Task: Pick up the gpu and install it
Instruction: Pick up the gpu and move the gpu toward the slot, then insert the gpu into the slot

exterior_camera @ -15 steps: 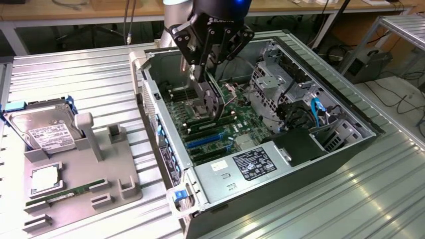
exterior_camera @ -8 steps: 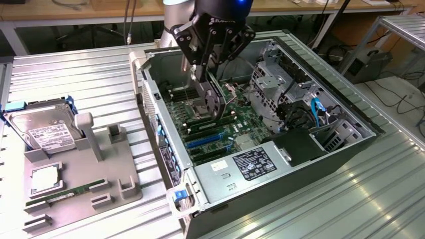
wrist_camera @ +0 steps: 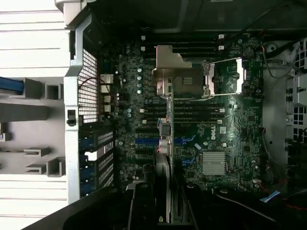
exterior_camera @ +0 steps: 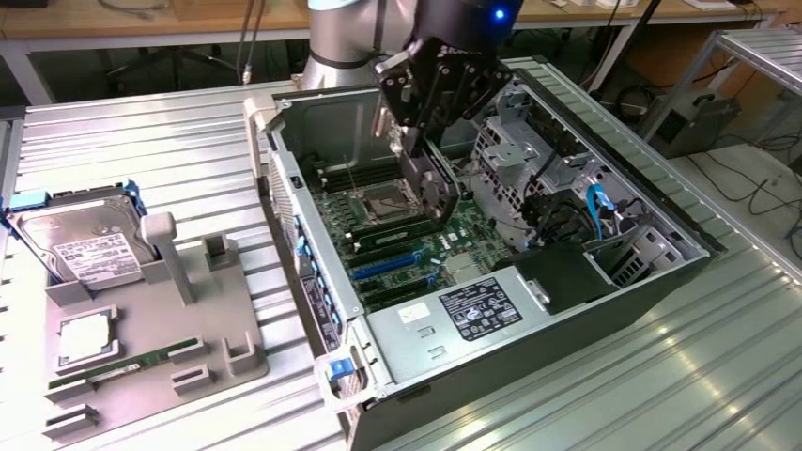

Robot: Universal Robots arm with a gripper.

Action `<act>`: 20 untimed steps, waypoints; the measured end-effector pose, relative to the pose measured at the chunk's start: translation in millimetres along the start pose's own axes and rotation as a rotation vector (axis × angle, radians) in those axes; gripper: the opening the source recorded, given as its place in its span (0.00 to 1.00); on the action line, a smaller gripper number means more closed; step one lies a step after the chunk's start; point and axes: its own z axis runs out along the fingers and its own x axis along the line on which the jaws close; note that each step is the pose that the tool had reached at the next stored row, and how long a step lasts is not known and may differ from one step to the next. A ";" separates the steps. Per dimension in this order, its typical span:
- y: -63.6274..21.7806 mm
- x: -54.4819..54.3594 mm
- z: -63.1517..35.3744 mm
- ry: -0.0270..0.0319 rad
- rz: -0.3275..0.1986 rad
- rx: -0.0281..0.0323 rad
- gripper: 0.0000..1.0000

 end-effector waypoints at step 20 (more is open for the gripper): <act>6.4 -30.0 18.4 0.0007 -0.002 0.0001 0.26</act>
